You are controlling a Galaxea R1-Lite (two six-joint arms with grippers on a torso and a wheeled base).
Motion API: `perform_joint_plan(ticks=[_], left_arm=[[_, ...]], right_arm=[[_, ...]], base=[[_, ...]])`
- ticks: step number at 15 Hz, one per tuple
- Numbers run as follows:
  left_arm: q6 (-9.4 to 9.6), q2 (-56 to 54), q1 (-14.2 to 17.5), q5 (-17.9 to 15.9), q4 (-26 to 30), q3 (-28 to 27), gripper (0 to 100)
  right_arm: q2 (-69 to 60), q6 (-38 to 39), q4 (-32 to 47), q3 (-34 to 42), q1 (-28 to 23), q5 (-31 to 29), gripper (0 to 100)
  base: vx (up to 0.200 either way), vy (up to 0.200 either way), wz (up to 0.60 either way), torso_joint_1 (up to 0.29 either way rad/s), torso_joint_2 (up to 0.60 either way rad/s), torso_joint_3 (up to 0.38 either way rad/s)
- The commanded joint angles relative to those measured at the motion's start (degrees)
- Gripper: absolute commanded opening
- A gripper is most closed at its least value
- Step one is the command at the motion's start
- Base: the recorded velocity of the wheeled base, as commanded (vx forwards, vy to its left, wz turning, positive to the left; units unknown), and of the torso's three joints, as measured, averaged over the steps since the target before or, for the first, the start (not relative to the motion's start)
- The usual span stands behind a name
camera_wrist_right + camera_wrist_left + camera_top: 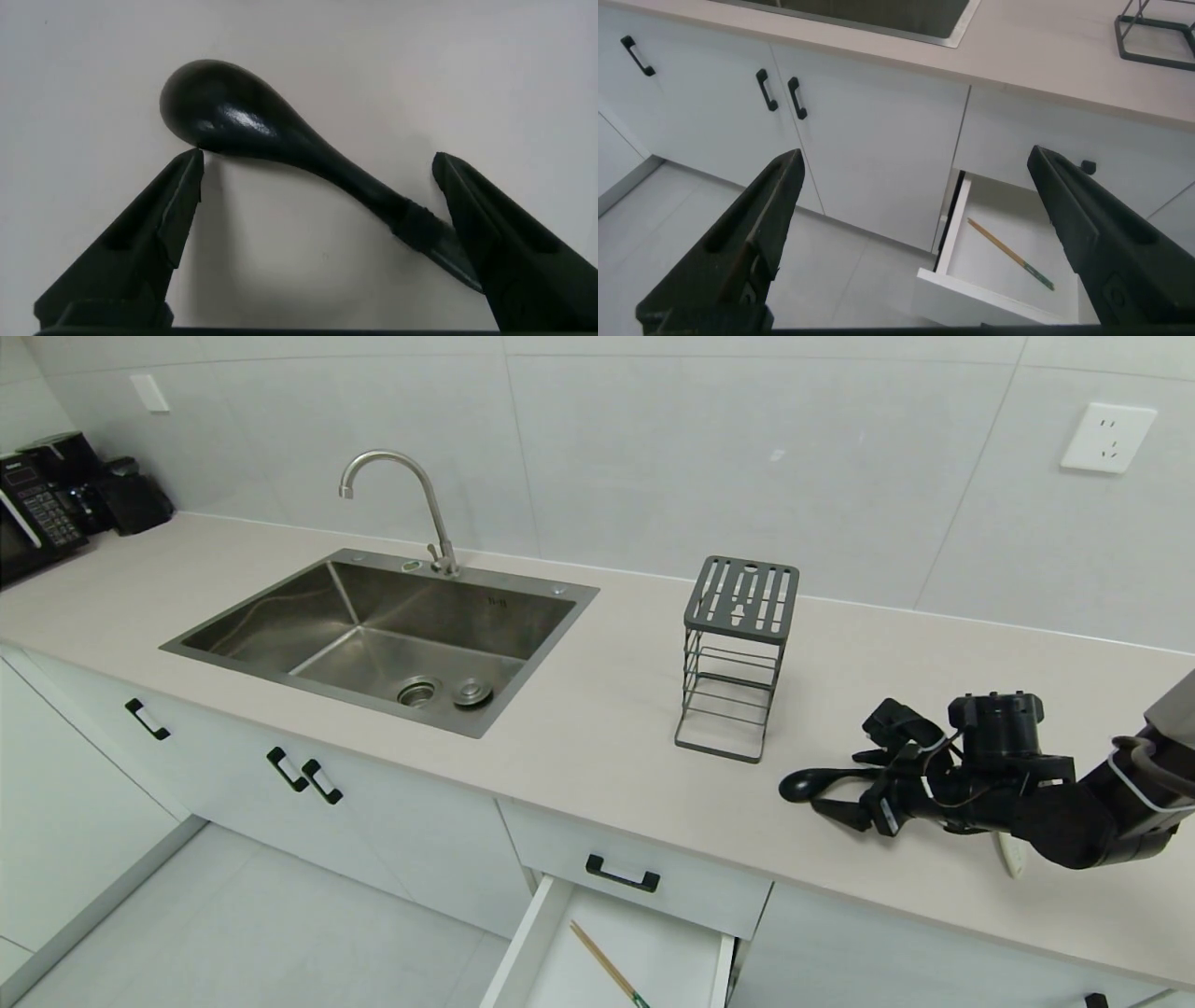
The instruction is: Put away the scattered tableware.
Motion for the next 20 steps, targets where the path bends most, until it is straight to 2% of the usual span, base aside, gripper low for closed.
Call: perform_joint_plan(ticks=[1,2,3,11,15,18,20], left_arm=[[-0.02,0.0,0.0,0.0,0.0,0.0,100],[-0.02,0.0,0.0,0.0,0.0,0.0,100],[-0.02,0.0,0.0,0.0,0.0,0.0,100],[-0.02,0.0,0.0,0.0,0.0,0.0,100],[-0.02,0.0,0.0,0.0,0.0,0.0,100],[-0.02,0.0,0.0,0.0,0.0,0.0,100],[-0.02,0.0,0.0,0.0,0.0,0.0,100]], right_arm=[[1.6,0.1,-0.5,-0.5,0.1,0.0,100],[2.0,0.0,-1.6,-0.2,0.4,0.0,100],[2.0,-0.1,-2.0,-0.1,0.5,0.0,0],[-3.3,-0.1,-2.2,0.6,3.7,0.0,0],[-11.4,0.1,-3.7,8.0,8.4,-0.2,0],[-14.5,0.1,-3.7,11.6,10.0,-0.2,0],[-17.3,0.9,-3.7,14.7,13.9,-0.7,0]], base=[[0.000,0.000,0.00,0.000,0.00,0.000],[0.000,0.000,0.00,0.000,0.00,0.000],[0.000,0.000,0.00,0.000,0.00,0.000],[0.000,0.000,0.00,0.000,0.00,0.000],[0.000,0.000,0.00,0.000,0.00,0.000],[0.000,0.000,0.00,0.000,0.00,0.000],[0.000,0.000,0.00,0.000,0.00,0.000]])
